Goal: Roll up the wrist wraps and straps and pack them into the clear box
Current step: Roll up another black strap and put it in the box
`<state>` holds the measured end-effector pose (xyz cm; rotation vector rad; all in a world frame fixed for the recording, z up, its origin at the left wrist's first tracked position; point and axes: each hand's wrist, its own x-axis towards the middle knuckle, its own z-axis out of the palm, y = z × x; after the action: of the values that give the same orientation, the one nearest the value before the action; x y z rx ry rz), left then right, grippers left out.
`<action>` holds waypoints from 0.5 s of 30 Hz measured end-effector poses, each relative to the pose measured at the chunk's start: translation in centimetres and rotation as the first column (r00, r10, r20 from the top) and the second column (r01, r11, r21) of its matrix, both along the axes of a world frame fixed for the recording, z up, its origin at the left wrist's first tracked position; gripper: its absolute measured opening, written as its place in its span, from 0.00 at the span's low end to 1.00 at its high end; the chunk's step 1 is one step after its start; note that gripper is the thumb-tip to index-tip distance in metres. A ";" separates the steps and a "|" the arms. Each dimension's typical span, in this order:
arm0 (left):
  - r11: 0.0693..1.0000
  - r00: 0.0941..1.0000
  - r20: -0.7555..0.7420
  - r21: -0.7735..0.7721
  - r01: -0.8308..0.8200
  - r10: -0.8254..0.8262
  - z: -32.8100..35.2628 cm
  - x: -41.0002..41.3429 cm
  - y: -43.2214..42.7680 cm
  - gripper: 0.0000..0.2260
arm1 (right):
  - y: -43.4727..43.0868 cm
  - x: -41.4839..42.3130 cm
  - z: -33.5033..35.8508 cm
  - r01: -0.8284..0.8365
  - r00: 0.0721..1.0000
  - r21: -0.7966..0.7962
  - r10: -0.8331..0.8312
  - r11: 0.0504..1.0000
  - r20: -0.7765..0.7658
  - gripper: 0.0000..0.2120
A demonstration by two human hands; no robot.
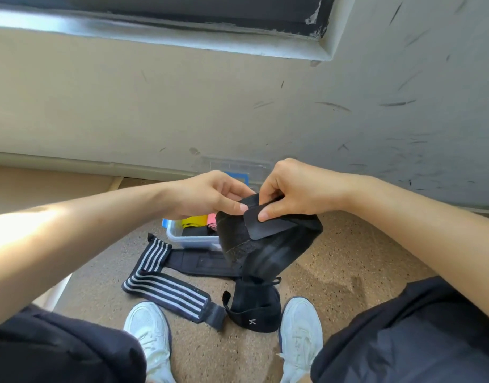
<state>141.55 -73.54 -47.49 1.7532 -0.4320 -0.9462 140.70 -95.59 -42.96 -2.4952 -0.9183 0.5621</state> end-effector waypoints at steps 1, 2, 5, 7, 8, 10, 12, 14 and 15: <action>1.000 1.000 0.000 -0.005 0.020 -0.020 0.2 -0.1 -0.1 0.16 | 0.2 -0.1 0.0 -0.009 1.000 -0.006 0.009 1.000 0.010 0.08; 0.999 0.999 -0.003 -0.011 0.037 -0.037 0.4 -0.2 -0.1 0.15 | 0.4 -0.2 0.0 -0.015 1.000 -0.012 0.015 1.000 0.015 0.09; 0.998 0.998 -0.002 -0.017 0.068 -0.068 0.5 -0.4 -0.2 0.14 | 0.7 -0.3 0.0 -0.026 1.000 -0.032 0.026 0.999 0.016 0.10; 0.998 0.998 -0.005 -0.012 0.069 -0.069 0.3 -0.4 -0.3 0.14 | 0.7 -0.3 -0.2 -0.025 0.999 -0.048 0.026 0.999 0.019 0.11; 0.999 0.999 -0.006 -0.001 0.048 -0.048 0.3 -0.4 -0.4 0.15 | 0.6 -0.2 -0.4 -0.019 0.999 -0.054 0.020 0.998 0.029 0.12; 0.998 0.999 0.007 0.036 -0.045 0.045 0.2 -0.3 -0.5 0.18 | 0.5 -0.2 -0.8 0.004 0.998 -0.064 0.000 0.998 0.065 0.14; 0.994 0.995 0.041 0.064 -0.089 0.086 0.2 -0.3 -0.4 0.23 | 0.3 -0.1 -1.2 0.037 0.996 -0.059 -0.032 0.998 0.086 0.15; 0.997 0.995 0.081 0.054 -0.057 0.052 0.0 -0.5 -0.3 0.26 | 0.3 -0.1 -1.4 0.064 0.994 -0.043 -0.060 0.997 0.088 0.16; 0.998 0.994 0.101 0.039 -0.051 0.047 -0.1 -0.7 -0.3 0.24 | 0.4 -0.1 -1.4 0.077 0.993 -0.033 -0.074 0.997 0.090 0.16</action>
<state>140.87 -73.82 -47.62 1.8463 -0.4348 -0.8401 140.59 -95.22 -44.40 -2.5933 -0.8489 0.4506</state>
